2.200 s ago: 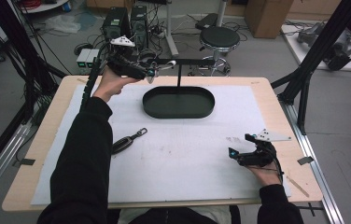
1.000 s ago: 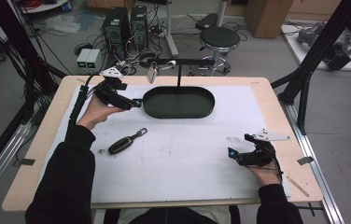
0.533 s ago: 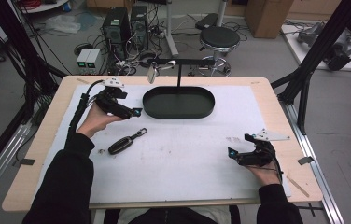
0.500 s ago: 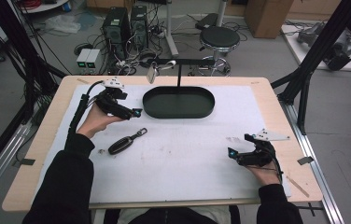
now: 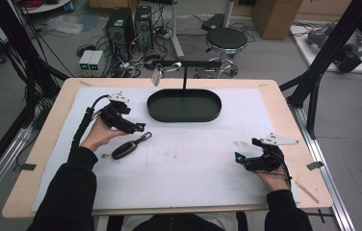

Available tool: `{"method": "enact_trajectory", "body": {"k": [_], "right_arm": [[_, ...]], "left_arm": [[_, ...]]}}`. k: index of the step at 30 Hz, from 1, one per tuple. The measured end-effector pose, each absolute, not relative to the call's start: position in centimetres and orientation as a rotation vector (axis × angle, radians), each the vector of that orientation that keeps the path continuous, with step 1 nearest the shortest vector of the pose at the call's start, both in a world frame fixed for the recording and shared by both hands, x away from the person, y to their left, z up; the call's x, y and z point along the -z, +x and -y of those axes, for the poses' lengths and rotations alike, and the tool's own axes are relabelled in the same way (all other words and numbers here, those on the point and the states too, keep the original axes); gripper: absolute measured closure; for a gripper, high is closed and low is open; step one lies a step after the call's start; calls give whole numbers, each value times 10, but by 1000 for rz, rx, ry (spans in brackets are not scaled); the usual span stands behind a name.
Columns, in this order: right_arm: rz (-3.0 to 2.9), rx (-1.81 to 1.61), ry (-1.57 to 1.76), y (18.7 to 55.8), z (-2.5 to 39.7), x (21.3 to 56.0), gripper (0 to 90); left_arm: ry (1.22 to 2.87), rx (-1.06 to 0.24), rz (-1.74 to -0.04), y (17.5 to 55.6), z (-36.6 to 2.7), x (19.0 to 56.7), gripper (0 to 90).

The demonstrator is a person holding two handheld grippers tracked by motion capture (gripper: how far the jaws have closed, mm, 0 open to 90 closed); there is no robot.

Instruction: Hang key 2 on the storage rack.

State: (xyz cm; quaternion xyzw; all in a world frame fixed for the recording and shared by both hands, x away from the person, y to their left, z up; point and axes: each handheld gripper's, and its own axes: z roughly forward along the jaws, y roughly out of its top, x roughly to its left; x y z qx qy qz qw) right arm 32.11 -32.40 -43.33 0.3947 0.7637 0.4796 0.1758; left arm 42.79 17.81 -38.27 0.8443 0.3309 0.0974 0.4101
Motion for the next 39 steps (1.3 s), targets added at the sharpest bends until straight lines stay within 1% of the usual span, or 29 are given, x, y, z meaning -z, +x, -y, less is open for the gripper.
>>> {"method": "enact_trajectory", "body": {"k": [5,16,23,27,31,33,39], "right_arm": [[-2161,-1361,1117,321,324,433,7],[-2157,-1363,1121,321,325,433,7],[-2162,-1359,1117,321,324,433,7],[-2161,-1360,1119,321,324,433,7],[-2164,-1358,1115,321,324,433,7],[-2164,-1356,1118,321,324,433,7],[-2165,-1357,1120,321,324,433,7]], "left_arm": [[2195,-209,-816,427,-172,391,17],[2295,-169,-871,426,-171,411,17],[2345,-157,-869,423,-167,417,32],[2378,-139,-859,422,-164,420,110],[2400,-159,-859,421,-162,420,188],[2411,-190,-871,420,-162,419,256],[2434,-207,-872,418,-162,417,389]]}}
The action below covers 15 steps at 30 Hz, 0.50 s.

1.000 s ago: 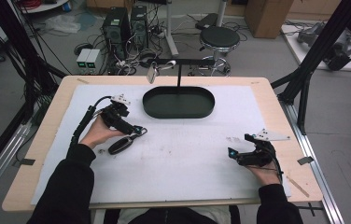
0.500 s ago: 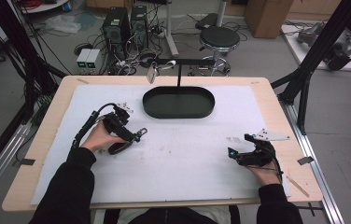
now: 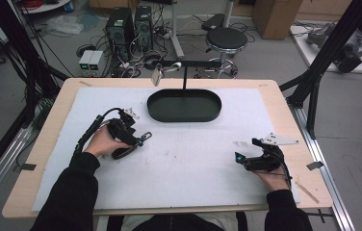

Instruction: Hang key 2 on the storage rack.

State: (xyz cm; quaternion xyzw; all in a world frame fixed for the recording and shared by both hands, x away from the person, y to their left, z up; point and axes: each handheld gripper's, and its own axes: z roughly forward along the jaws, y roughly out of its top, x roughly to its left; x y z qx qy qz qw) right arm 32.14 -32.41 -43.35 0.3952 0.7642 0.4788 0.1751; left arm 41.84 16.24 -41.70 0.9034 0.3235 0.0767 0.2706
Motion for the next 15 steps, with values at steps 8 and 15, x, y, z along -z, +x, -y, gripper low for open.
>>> {"method": "enact_trajectory", "body": {"k": [8,15], "right_arm": [[-2166,-1357,1120,322,324,434,7],[-2166,-1356,1120,322,324,434,7]], "left_arm": [[2469,-177,-855,417,-159,419,545],[2496,-188,-843,416,-153,420,795]]}}
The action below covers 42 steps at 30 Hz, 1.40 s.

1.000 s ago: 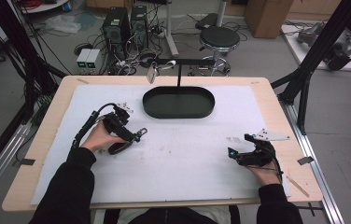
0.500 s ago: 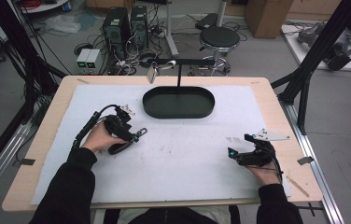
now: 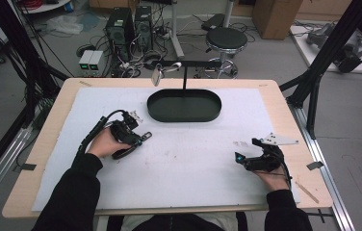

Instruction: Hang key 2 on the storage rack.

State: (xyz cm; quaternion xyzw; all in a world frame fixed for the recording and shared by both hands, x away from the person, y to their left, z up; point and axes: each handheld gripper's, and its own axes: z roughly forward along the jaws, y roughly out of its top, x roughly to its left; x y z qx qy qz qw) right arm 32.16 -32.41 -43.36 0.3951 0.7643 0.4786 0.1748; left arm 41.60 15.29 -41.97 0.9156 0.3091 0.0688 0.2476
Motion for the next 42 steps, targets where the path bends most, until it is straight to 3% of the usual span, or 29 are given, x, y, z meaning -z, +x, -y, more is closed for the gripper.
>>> {"method": "enact_trajectory", "body": {"k": [19,42], "right_arm": [[-2165,-1358,1119,322,324,434,7],[-2169,-1353,1113,323,324,434,7]], "left_arm": [[2479,-203,-808,413,-156,413,860],[2312,-282,-738,411,-163,356,859]]}}
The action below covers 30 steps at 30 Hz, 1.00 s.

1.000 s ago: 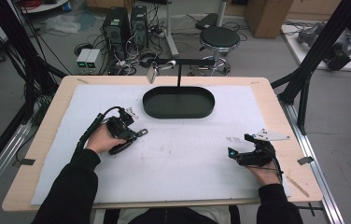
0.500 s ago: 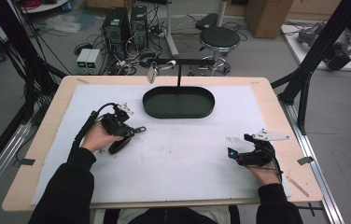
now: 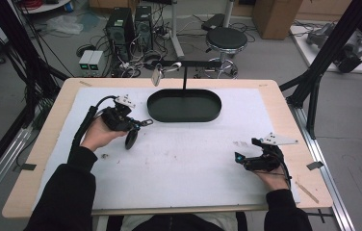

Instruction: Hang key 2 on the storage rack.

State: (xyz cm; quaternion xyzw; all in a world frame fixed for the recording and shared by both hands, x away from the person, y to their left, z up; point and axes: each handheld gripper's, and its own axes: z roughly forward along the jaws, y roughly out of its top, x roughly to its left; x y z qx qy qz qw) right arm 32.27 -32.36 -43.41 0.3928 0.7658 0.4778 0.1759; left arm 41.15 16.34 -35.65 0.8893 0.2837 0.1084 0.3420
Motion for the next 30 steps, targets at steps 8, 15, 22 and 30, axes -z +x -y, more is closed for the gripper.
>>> {"method": "enact_trajectory", "body": {"k": [8,15,22,30], "right_arm": [[-2171,-1352,1116,323,324,434,7],[-2170,-1353,1112,323,324,434,7],[-2170,-1354,1111,323,324,434,7],[-2167,-1361,1123,322,324,434,7]], "left_arm": [[2291,-303,-713,416,-156,343,858],[2264,-349,-674,421,-145,320,858],[2252,-364,-653,425,-134,307,858],[2254,-362,-624,435,-120,295,858]]}}
